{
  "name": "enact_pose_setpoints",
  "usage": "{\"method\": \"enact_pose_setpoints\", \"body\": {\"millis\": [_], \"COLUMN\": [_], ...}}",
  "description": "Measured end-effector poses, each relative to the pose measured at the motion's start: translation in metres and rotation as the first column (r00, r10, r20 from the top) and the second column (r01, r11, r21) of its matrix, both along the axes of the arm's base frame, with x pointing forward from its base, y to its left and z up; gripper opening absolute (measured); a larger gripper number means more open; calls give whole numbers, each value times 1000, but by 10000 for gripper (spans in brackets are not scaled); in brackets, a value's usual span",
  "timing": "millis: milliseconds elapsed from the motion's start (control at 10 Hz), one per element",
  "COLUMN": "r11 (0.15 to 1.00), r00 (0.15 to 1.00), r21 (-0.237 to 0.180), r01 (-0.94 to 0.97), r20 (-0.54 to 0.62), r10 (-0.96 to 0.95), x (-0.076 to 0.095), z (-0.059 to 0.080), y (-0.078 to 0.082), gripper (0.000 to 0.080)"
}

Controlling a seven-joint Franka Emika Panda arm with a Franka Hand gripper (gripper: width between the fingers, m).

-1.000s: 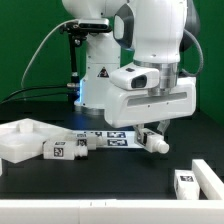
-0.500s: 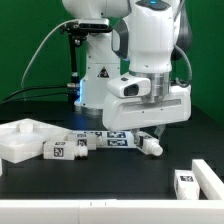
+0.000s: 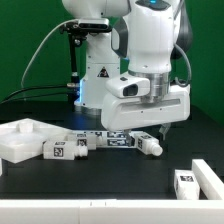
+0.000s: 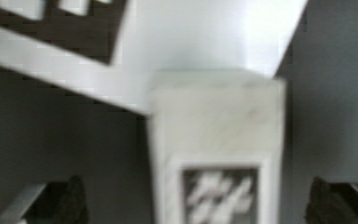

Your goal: Assemble square table

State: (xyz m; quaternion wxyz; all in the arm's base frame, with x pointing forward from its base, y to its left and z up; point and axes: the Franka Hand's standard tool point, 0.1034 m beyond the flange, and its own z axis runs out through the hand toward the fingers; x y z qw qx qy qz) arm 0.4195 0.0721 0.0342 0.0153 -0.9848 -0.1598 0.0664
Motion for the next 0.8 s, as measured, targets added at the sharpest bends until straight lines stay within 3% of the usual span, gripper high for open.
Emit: {"method": "enact_pose_setpoints", "body": {"millis": [200,300,700,800], "r11": [997,997,995,987], "r00": [993,992,992,983], "r21": [-33,-35,-24,-11], "r01": [73,71,96,161], "r20": [-85,-99,-82,-82], "r10": [-76,-74,-97,-162], "x": [44,66,64,69], "z": [31,39,30,20], "y": [6,10,10,7], "gripper": [648,648,649,649]}}
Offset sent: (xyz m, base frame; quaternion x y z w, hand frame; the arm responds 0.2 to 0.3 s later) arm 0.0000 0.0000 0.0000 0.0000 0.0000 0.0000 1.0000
